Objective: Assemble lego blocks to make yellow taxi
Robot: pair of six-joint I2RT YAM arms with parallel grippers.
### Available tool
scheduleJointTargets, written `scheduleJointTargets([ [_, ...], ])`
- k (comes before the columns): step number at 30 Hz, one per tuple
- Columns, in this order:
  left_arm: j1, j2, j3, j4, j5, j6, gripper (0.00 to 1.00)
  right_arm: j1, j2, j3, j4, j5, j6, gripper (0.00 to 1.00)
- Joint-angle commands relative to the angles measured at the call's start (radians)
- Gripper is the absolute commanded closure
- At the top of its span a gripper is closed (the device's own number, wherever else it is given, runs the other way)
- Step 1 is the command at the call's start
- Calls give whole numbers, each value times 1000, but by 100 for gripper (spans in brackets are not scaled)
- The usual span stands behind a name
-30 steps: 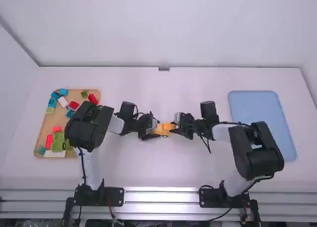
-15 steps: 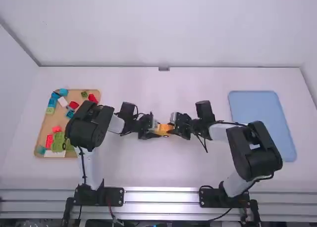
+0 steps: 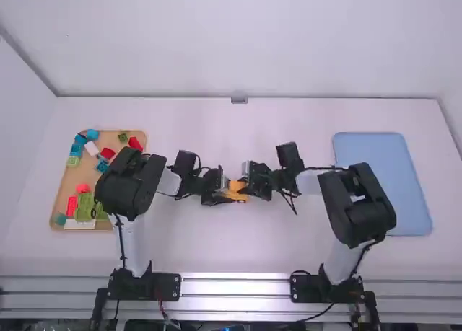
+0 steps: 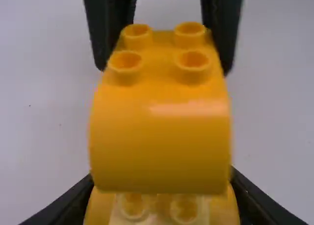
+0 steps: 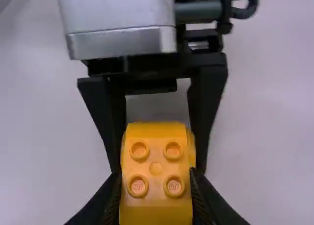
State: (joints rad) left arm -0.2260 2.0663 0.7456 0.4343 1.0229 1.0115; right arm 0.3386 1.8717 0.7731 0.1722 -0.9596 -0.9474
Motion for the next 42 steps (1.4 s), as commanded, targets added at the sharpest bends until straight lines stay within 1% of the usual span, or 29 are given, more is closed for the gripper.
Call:
scheduleJointTargets([
  [1, 3, 14, -13, -4, 8, 4, 58, 11, 10, 13, -5, 16, -18, 100],
  [5, 3, 14, -13, -4, 9, 3, 58, 30, 10, -2, 5, 64, -30, 100],
  [8, -3, 14, -14, -4, 9, 3, 58, 25, 10, -2, 3, 82, -24, 100],
  [12, -3, 14, -14, -4, 9, 3, 58, 8, 10, -2, -3, 62, -21, 100],
  [16, -3, 14, -14, -3, 16, 3, 58, 19, 15, -2, -21, 67, -30, 100],
  [20, -3, 14, -11, -4, 16, -7, 57, 49, 58, -2, 56, 80, 10, 100],
  [24, -3, 14, -5, -6, 16, -27, 58, 48, 103, -2, 119, 91, 71, 100],
  [26, -3, 14, -3, -8, 15, -27, 58, 48, 112, 0, 119, 79, 68, 100],
  [28, -3, 14, -5, -7, 13, -27, 59, 48, 124, 0, 100, 51, 9, 100],
  [30, -3, 14, -5, -8, 12, -27, 59, 47, 124, -1, 89, 49, -5, 100],
  [31, -3, 14, -4, -8, 13, -27, 60, 50, 124, -1, 74, 62, -34, 100],
  [34, -3, 14, -2, -8, 12, -27, 60, 68, 124, -1, 74, 135, -15, 100],
  [36, -3, 14, 1, -8, 13, -27, 60, 89, 124, 3, 72, 231, 23, 100],
  [37, -3, 14, 3, -8, 15, -27, 60, 103, 124, 11, 50, 285, 30, 100],
  [39, -3, 14, 4, -7, 16, -27, 61, 123, 124, 32, -6, 340, 14, 100],
  [42, -3, 14, 8, -13, 16, -28, 62, 144, 124, 65, -96, 376, -29, 100],
])
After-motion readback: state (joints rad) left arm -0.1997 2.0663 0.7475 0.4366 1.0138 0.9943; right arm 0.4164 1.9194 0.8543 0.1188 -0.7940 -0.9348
